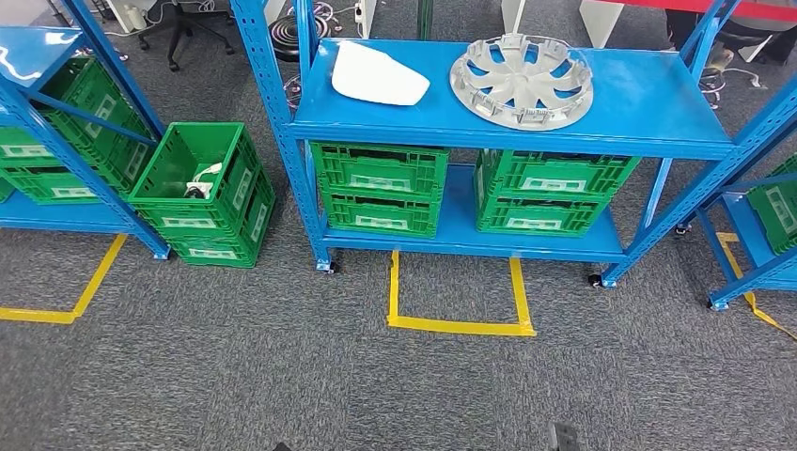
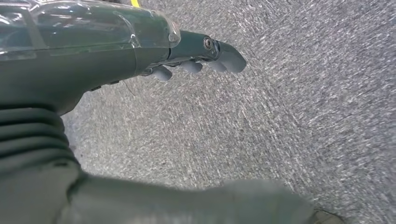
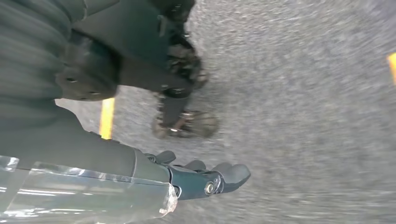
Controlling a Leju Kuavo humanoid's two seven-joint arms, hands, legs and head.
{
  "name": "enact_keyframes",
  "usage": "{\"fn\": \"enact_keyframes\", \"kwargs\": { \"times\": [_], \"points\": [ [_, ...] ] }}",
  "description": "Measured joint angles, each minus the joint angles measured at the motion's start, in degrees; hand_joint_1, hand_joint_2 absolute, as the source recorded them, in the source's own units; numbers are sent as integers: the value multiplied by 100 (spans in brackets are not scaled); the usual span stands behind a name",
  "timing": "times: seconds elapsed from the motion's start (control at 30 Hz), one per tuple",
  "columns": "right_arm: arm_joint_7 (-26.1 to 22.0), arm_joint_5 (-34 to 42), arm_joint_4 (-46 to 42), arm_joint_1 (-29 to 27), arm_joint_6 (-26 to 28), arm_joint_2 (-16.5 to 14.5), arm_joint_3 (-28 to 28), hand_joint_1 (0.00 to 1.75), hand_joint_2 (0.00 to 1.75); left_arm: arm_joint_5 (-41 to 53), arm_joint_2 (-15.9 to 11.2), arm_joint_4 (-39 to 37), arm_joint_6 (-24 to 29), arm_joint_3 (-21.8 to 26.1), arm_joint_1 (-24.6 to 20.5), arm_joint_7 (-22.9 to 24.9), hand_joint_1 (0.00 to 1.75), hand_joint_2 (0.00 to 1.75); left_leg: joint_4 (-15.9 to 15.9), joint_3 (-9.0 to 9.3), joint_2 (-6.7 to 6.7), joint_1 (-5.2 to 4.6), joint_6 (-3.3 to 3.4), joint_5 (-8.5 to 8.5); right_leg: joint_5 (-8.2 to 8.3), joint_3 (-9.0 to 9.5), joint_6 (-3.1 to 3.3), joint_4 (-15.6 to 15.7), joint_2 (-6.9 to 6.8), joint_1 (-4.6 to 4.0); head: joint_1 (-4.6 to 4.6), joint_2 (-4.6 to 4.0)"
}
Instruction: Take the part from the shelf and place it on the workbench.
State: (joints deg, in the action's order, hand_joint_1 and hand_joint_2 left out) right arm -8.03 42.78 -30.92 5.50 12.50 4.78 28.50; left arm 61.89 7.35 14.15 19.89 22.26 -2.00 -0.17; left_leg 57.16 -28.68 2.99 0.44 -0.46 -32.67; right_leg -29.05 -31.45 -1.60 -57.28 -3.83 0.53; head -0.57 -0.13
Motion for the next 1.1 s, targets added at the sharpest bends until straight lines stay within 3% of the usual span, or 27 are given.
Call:
{"fn": "enact_keyframes", "kwargs": {
  "times": [0.6, 1.1],
  "points": [
    [551, -2669, -2821, 184, 663, 423, -35, 0, 175, 0, 127, -108, 26, 720, -191, -526, 0, 0, 3, 1, 0, -1, 0, 0, 3, -1, -2, 0, 2, 0, -1, 0],
    [663, -4764, -5032, -63, 1364, 401, -111, 0, 175, -152, 198, -220, -83, 1448, -325, -1093, 0, 0, 4, 0, -23, -1, -1, 1, 3, -1, -2, 0, -3, 1, 1, 0]
  ]
}}
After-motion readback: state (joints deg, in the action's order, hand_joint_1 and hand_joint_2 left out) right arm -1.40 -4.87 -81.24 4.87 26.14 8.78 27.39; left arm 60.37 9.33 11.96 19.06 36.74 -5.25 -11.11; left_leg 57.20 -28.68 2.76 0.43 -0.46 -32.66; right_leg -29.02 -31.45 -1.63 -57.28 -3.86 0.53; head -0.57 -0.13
